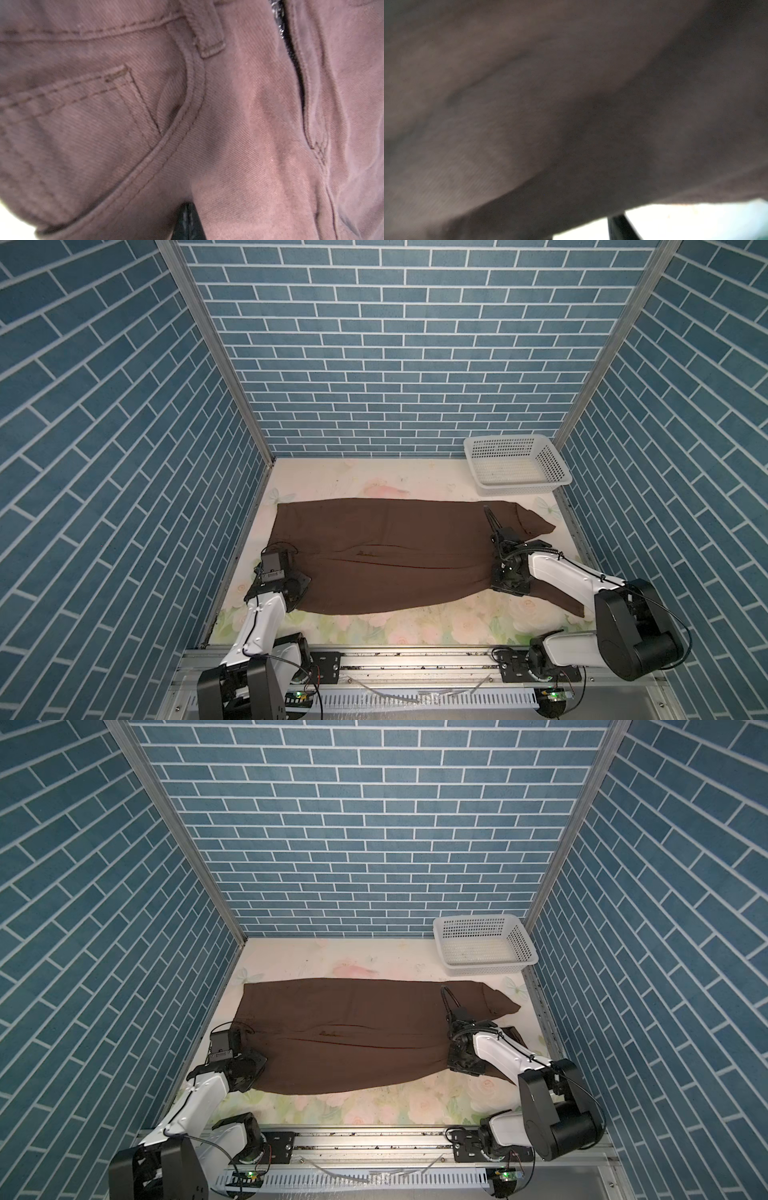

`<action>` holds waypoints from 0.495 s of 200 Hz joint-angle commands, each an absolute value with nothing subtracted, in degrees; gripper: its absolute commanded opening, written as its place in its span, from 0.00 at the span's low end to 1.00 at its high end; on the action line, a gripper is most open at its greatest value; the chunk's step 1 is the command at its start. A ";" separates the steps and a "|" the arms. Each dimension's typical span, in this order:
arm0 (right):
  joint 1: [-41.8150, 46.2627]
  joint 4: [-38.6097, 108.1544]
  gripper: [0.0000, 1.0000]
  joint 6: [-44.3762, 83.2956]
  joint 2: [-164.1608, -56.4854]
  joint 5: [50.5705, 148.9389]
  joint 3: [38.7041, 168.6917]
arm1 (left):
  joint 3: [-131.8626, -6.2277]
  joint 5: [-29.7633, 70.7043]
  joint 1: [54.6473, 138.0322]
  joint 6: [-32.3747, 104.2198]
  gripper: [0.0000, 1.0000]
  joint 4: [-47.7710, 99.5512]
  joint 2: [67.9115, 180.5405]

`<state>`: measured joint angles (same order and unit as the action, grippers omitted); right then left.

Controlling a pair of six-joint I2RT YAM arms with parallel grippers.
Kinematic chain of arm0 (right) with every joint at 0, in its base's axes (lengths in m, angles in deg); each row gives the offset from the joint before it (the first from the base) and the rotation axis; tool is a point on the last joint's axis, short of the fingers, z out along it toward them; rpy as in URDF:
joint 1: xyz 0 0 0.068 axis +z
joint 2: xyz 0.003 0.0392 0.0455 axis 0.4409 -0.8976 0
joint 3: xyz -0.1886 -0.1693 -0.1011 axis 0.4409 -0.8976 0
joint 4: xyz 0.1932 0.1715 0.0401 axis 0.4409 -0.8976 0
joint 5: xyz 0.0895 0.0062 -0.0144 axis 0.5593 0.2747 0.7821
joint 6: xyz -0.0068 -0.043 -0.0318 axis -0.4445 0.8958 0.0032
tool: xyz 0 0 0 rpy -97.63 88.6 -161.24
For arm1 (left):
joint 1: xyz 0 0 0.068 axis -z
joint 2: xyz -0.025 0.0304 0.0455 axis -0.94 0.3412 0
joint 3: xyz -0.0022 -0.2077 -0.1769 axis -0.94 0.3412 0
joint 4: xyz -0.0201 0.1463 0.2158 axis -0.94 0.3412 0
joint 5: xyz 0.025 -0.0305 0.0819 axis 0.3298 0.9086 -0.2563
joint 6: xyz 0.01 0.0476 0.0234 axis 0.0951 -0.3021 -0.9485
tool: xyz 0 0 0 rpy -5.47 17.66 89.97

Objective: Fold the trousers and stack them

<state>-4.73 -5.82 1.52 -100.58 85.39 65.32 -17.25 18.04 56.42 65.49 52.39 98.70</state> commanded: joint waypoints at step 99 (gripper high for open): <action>-6.91 -31.27 0.00 -0.68 -93.81 88.73 75.03 | -24.35 11.71 56.29 61.52 0.00 50.21 111.26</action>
